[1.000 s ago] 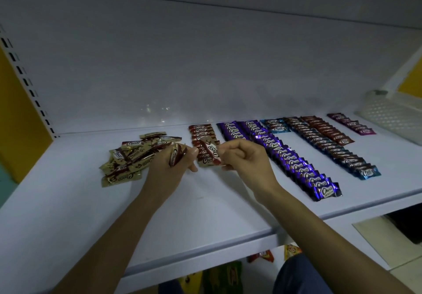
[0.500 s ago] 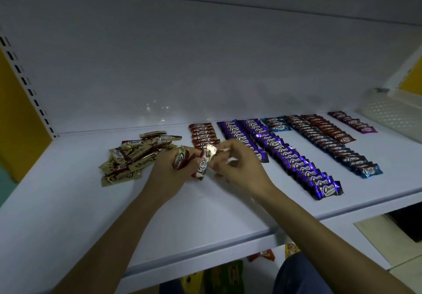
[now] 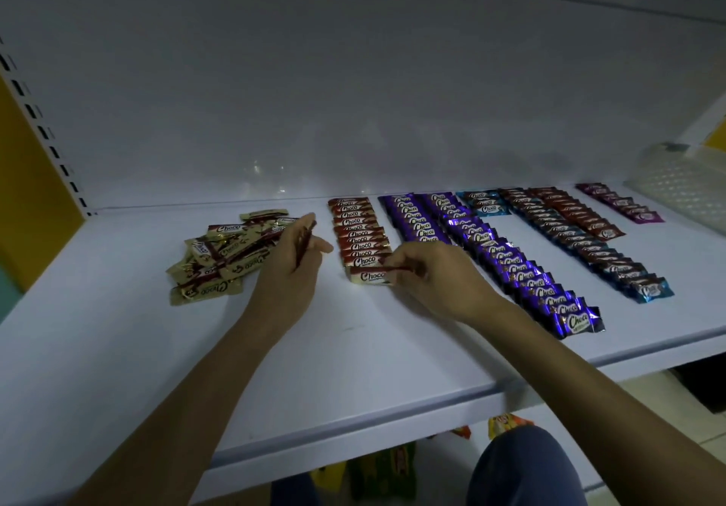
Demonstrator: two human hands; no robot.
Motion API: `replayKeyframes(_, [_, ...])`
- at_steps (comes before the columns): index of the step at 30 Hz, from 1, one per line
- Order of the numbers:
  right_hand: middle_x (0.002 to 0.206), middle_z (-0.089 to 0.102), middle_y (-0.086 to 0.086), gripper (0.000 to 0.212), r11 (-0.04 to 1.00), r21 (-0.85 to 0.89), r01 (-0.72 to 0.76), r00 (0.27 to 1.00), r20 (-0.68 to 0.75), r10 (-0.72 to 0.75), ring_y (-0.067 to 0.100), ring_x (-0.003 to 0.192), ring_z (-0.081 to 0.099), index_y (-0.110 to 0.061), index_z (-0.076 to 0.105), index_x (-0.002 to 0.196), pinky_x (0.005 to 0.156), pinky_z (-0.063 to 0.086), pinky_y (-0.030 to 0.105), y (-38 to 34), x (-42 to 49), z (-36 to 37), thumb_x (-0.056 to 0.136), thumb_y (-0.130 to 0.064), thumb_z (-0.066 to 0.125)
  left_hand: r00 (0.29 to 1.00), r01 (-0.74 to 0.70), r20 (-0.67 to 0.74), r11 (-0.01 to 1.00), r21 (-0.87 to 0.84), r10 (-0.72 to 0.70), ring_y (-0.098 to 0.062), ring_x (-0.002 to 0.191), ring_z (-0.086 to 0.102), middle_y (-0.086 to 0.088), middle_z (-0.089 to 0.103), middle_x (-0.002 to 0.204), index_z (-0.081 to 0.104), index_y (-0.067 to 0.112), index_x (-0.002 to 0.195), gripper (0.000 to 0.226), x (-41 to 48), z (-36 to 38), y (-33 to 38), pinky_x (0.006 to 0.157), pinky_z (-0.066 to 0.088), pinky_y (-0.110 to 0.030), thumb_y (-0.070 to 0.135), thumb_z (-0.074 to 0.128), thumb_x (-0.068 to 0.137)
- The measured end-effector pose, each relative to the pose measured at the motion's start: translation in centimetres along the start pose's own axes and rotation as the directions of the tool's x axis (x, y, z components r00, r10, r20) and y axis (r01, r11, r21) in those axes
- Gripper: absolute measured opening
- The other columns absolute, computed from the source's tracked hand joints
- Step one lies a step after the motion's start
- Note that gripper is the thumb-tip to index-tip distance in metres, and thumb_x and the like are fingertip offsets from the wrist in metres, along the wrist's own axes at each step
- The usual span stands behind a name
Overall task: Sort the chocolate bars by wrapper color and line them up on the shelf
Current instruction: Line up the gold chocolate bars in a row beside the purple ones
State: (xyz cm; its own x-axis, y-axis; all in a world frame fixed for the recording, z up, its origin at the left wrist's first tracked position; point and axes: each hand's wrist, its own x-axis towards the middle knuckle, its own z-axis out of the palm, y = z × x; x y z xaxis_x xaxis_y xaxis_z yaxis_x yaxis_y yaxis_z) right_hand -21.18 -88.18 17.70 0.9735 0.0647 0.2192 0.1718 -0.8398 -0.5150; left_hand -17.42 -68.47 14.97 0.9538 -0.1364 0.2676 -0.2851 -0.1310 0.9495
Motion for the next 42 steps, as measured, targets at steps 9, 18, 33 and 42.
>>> replayKeyframes(9, [0.102, 0.067, -0.006, 0.013, 0.964, -0.267, 0.011, 0.999, -0.032, -0.020, 0.019, 0.107, 0.052, -0.032, 0.071, 0.097, 0.082, 0.022, 0.030, -1.1, 2.1, 0.4, 0.086, -0.031, 0.065, 0.998, -0.008, -0.060, 0.988, -0.156, -0.001, -0.003, 0.087, 0.065, 0.002, 0.063, 0.111, 0.058, 0.023, 0.109, 0.019, 0.0, -0.2, 0.5, 0.069, 0.055, -0.017, 0.015, 0.043, 0.101])
replayKeyframes(18, [0.102, 0.063, -0.001, 0.007, 0.958, -0.287, 0.022, 1.000, -0.014, -0.027, 0.021, 0.105, 0.049, -0.024, 0.068, 0.089, 0.080, 0.024, 0.030, -1.0, 2.9, 0.5, 0.085, -0.019, 0.064, 0.997, 0.004, -0.072, 0.997, -0.071, -0.009, -0.032, 0.095, 0.064, -0.016, 0.069, 0.100, 0.063, 0.019, 0.093, 0.008, 0.1, -0.6, 0.0, 0.074, 0.056, -0.040, 0.022, 0.056, 0.095])
replayKeyframes(33, [0.067, 0.062, 0.005, 0.019, 0.705, 0.699, -0.117, 0.992, 0.054, 0.111, 0.013, 0.066, 0.057, -0.014, 0.066, 0.071, 0.071, 0.051, 0.028, -4.8, 1.1, 2.3, 0.083, 0.000, 0.068, 0.986, 0.083, -0.122, 0.977, -0.198, -0.109, -0.004, 0.041, 0.045, 0.004, 0.053, 0.048, 0.059, 0.013, 0.080, 0.021, -0.4, -0.5, 0.9, 0.043, 0.037, -0.015, 0.024, 0.052, 0.097])
replayKeyframes(42, [0.066, 0.062, 0.004, 0.016, 0.520, 0.833, -0.186, 0.975, 0.093, 0.201, 0.015, 0.057, 0.052, -0.007, 0.066, 0.077, 0.058, 0.044, 0.027, -4.4, -1.3, -0.3, 0.088, 0.000, 0.056, 0.994, 0.043, -0.090, 0.984, -0.175, -0.059, -0.002, 0.043, 0.038, 0.002, 0.055, 0.062, 0.065, 0.012, 0.092, 0.020, -0.4, -0.5, 1.1, 0.042, 0.030, -0.011, 0.015, 0.047, 0.099])
